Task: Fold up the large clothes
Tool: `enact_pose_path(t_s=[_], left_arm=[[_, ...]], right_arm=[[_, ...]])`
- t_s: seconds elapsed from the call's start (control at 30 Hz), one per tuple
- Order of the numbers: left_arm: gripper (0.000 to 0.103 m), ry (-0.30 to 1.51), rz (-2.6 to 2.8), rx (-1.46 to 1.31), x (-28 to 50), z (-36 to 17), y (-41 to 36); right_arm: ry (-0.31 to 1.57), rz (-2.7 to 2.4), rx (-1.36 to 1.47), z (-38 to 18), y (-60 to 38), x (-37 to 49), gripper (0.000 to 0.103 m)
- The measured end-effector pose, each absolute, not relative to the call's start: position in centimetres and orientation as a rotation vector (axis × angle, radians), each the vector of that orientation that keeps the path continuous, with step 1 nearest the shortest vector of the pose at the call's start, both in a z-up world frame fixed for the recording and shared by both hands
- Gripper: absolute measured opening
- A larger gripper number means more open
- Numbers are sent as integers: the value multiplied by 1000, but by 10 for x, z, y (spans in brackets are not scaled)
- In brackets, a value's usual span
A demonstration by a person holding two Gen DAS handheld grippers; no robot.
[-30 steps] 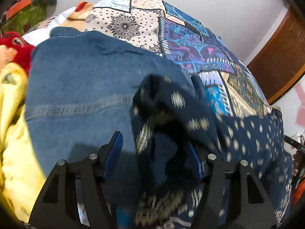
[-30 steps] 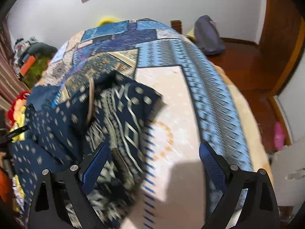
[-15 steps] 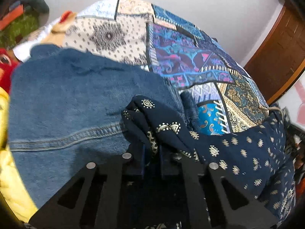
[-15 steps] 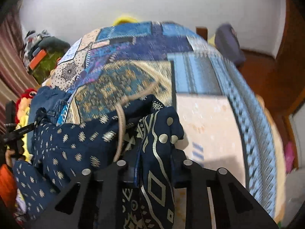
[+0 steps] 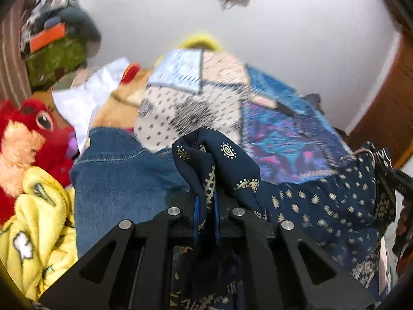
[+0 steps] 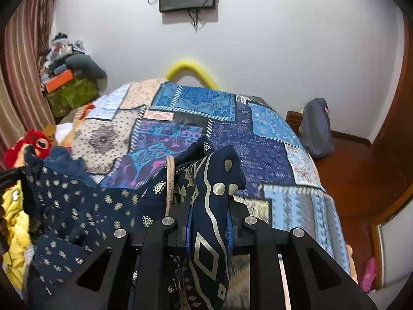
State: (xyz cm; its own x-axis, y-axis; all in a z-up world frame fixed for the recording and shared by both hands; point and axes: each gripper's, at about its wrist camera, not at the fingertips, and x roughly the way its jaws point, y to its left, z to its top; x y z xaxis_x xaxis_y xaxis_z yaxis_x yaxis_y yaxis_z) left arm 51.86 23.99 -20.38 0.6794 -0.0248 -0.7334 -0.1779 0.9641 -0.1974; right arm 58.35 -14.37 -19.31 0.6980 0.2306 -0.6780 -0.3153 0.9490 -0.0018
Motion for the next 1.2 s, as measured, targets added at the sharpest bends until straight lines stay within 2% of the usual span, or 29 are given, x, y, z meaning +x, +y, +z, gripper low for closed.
enact_pose_path(t_s=[0.2,0.3,0.33,0.37,0.4,0.43,0.47,0.5,0.53,0.57,0.77,0.97,1.2], left_arm=[[10,945,157,-232,550,-270,252],[18,938,169,-194,550,-281,249],[19,935,167,-181,548,-281,248],[19,940,161,-177,547,-280,249],[19,947,154,-176,545,-279,250],[25,957,150,-175,542,-277,250],[36,976,166,-163,539,-274,249],[40,984,174,-145,534,-272,248],[51,994,184,-114,527,-268,245],[57,996,193,-87,520,-265,242],[60,979,101,11,471,-235,209],[65,942,22,58,412,-205,169],[70,948,-16,53,350,-195,153]], right_arm=[[845,213,-217,-258,-134,625,17],[848,218,-229,-274,-144,625,23],[833,198,-251,-275,-146,623,36],[826,166,-276,-276,-148,621,61],[815,112,-311,-278,-152,619,74],[804,72,-335,-278,-157,616,90],[810,79,-331,-278,-162,615,91],[840,111,-306,-277,-171,611,91],[851,119,-292,-276,-175,609,91],[858,127,-275,-272,-180,603,91],[877,166,-311,-251,-192,545,91],[806,233,-369,-219,-190,462,91],[833,289,-243,-200,-200,374,92]])
